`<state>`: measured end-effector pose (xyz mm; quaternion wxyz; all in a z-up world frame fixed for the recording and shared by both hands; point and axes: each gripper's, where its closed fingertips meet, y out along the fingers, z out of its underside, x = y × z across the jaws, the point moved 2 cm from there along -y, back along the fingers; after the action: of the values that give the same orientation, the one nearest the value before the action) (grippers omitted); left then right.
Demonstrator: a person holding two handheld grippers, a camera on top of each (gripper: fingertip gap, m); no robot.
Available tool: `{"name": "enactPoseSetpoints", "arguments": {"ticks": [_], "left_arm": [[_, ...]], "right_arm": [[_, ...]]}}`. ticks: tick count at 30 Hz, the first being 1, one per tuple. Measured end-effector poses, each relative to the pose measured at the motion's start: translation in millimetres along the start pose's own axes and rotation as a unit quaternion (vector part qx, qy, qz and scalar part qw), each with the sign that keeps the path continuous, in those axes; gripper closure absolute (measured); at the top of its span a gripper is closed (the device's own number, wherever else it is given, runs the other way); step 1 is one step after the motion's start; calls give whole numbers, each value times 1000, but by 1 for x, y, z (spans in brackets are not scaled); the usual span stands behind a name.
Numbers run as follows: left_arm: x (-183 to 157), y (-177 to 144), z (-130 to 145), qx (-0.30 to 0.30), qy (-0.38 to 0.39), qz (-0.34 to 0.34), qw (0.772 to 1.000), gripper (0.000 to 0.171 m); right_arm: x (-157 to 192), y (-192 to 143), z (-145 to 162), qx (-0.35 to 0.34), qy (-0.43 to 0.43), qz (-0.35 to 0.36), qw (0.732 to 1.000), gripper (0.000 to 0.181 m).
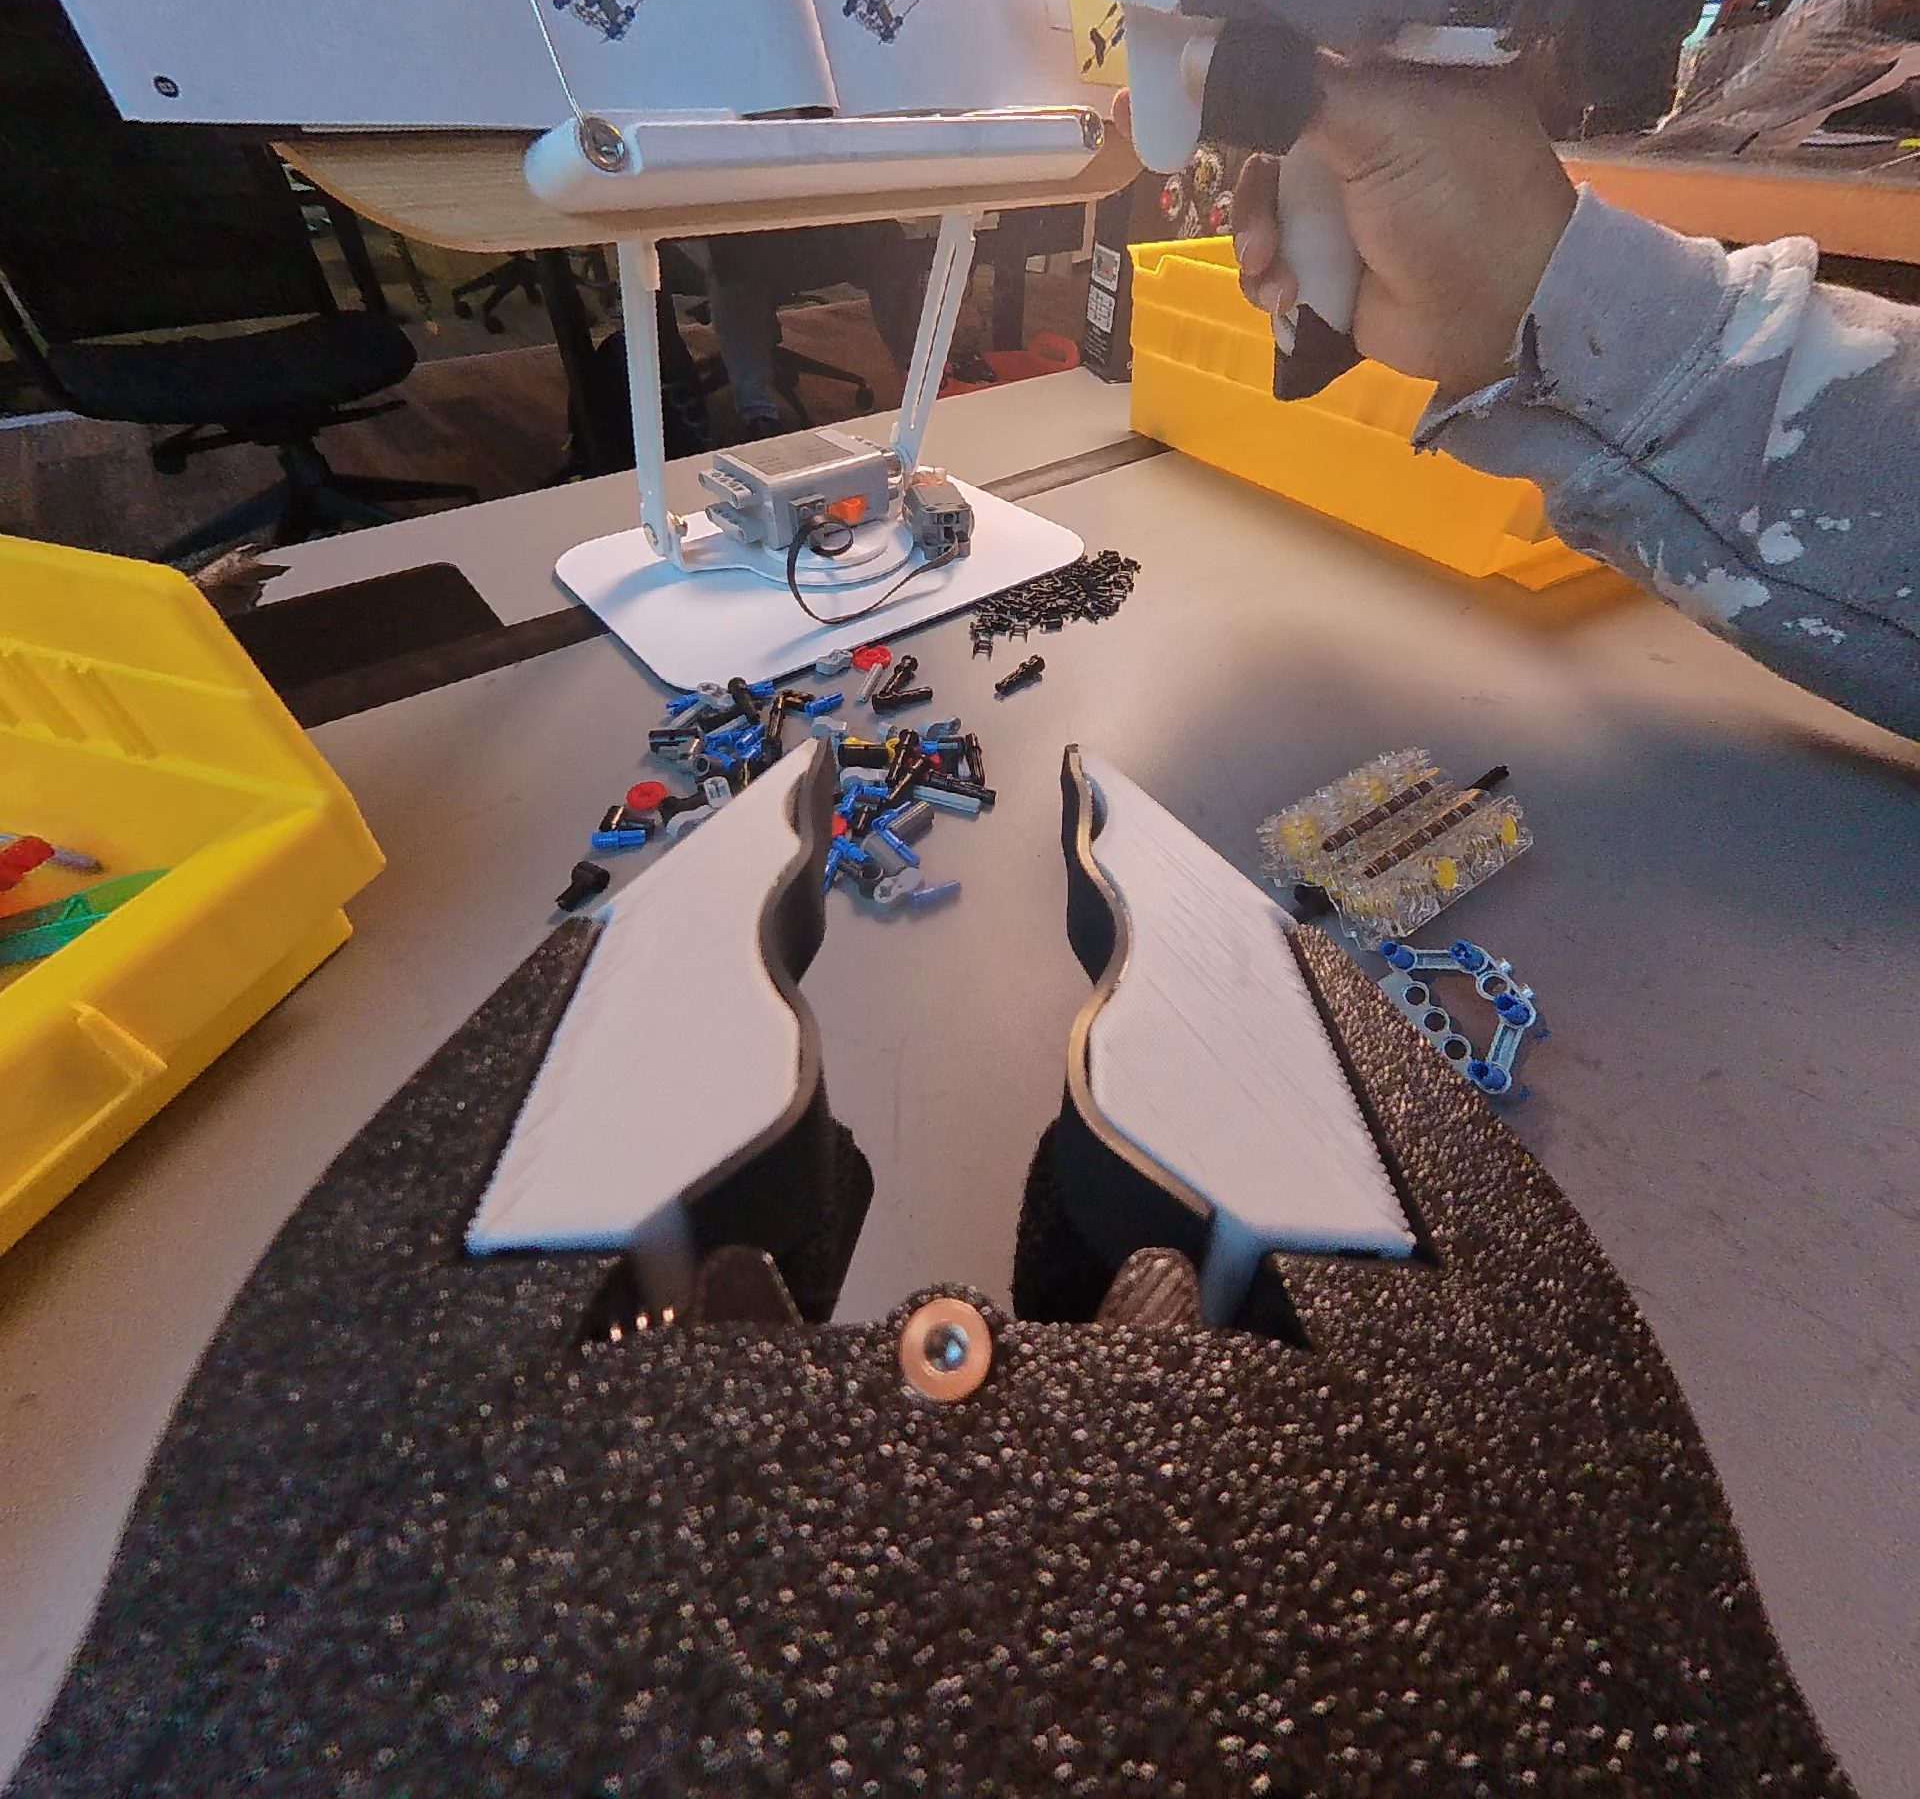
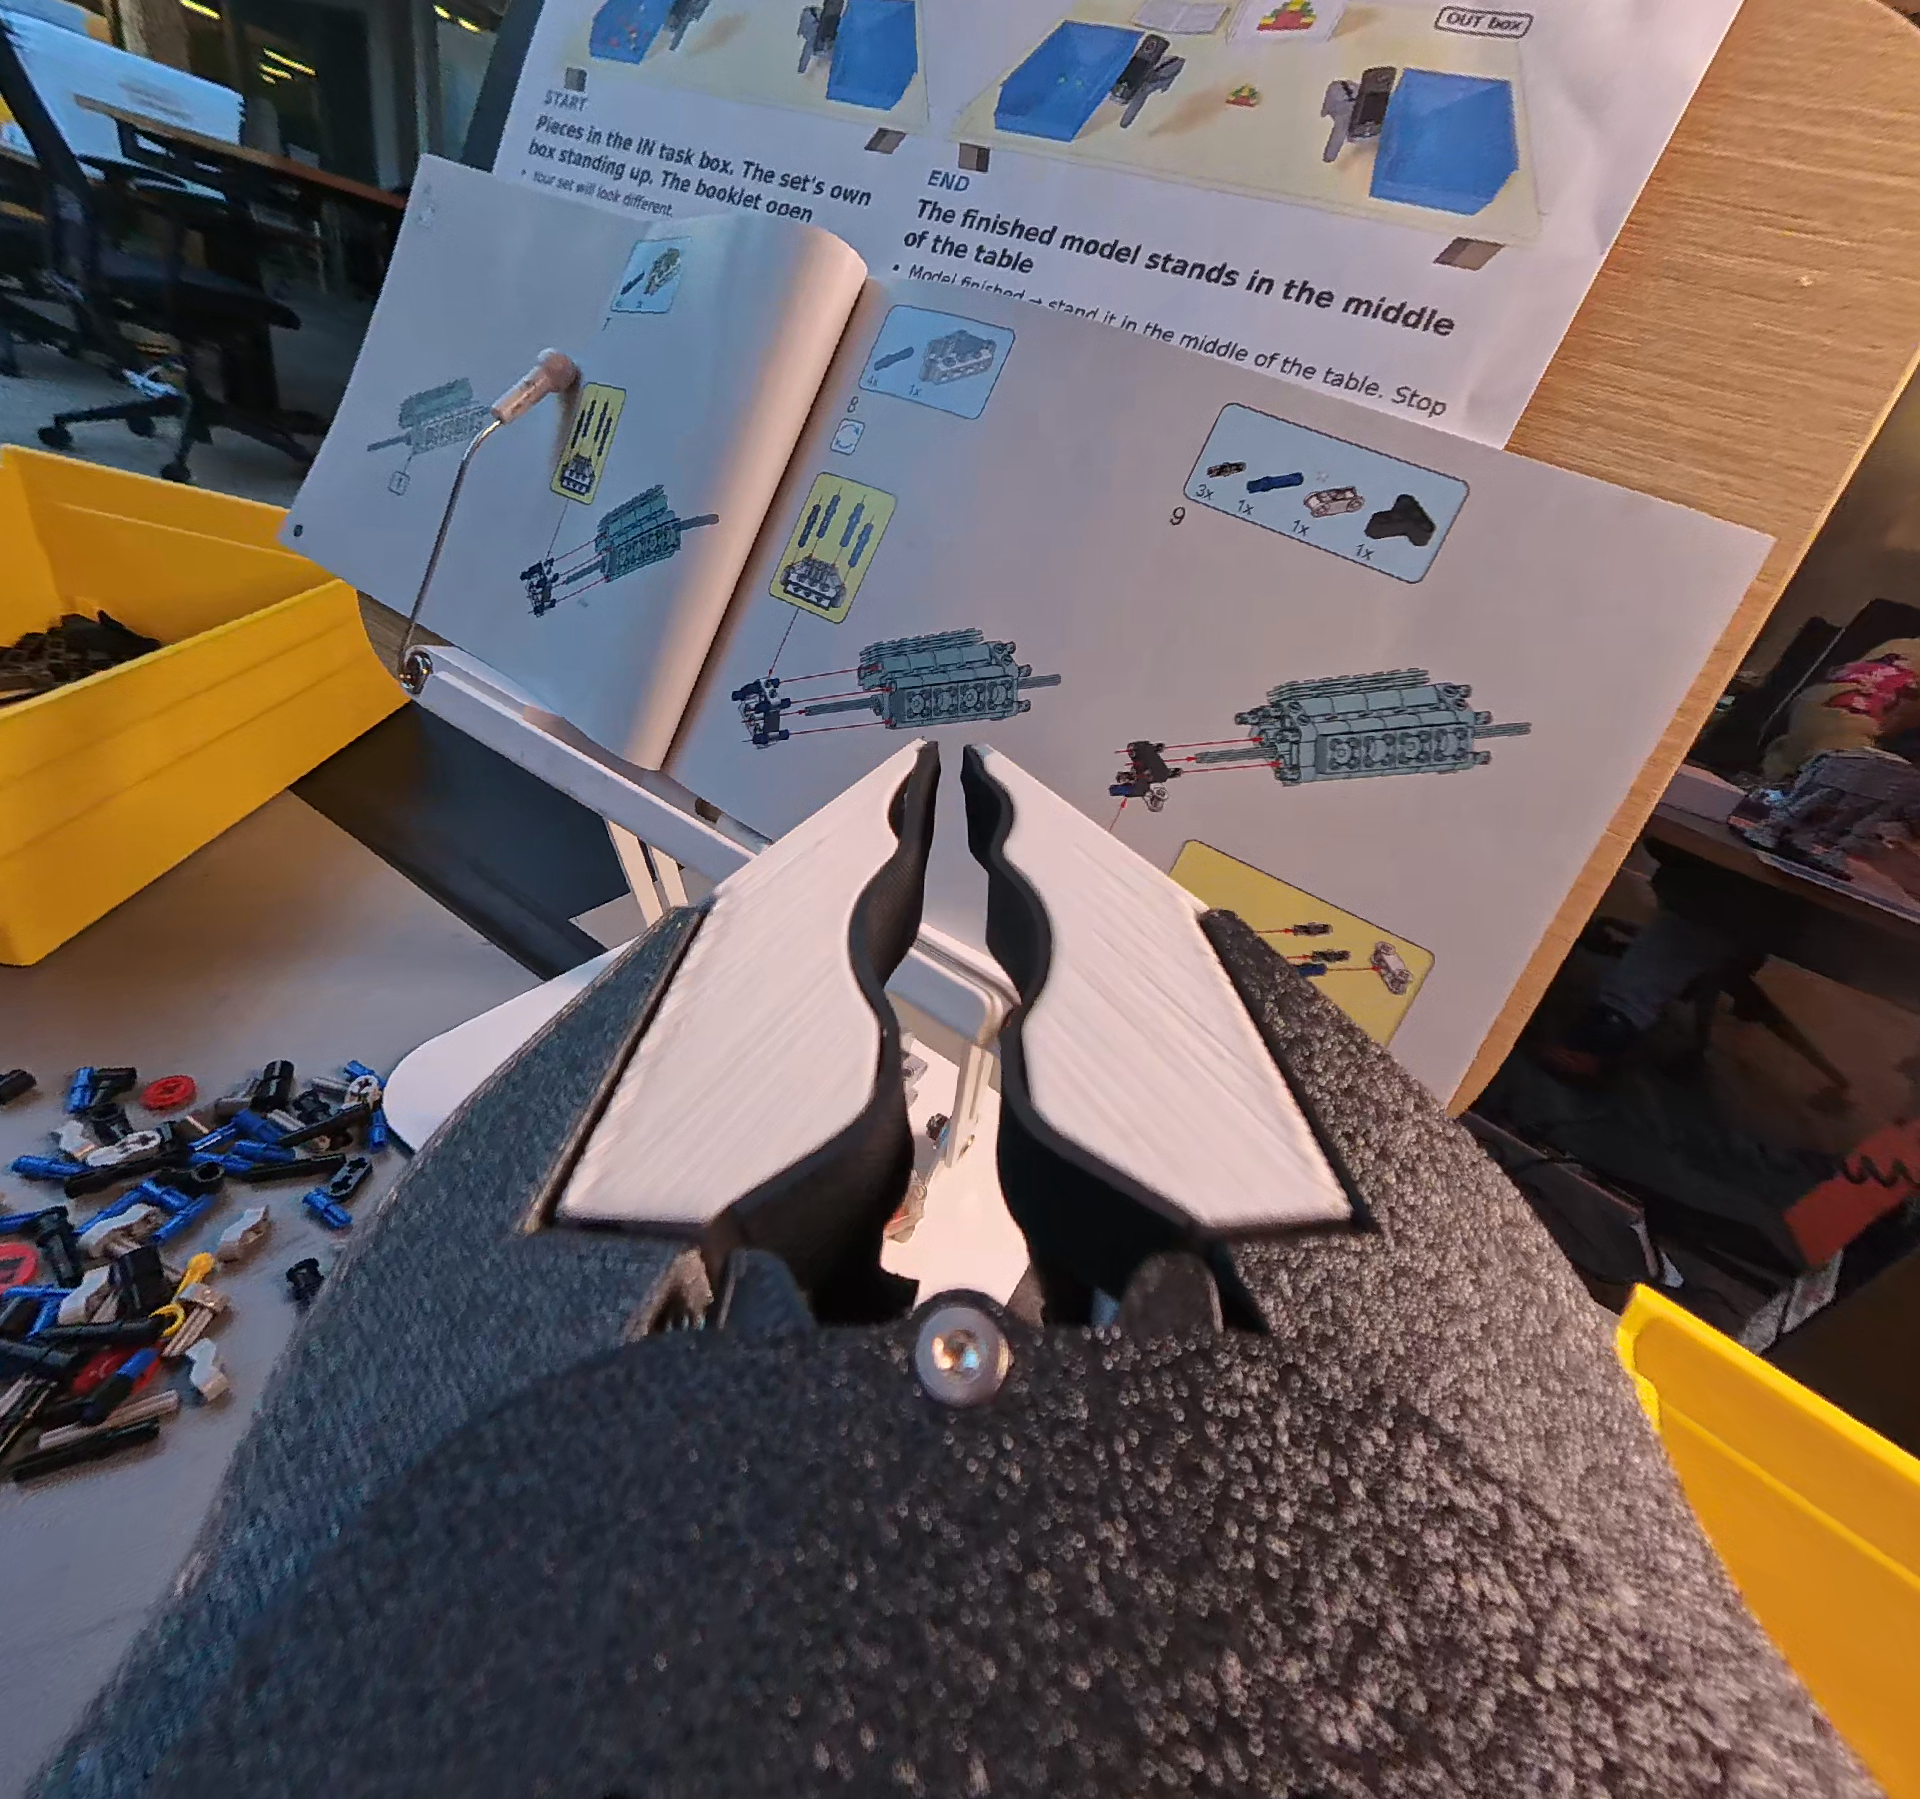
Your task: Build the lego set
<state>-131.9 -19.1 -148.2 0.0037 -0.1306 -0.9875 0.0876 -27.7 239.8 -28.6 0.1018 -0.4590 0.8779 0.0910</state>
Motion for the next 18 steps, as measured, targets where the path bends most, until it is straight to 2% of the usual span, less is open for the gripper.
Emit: {"name": "enactPoseSetpoints", "arguments": {"ticks": [18], "left_arm": [[0,-8,-3,-14,-13,10,1000,129]], "right_arm": [[57,7,-2,-10,-30,-66,997,175]]}}
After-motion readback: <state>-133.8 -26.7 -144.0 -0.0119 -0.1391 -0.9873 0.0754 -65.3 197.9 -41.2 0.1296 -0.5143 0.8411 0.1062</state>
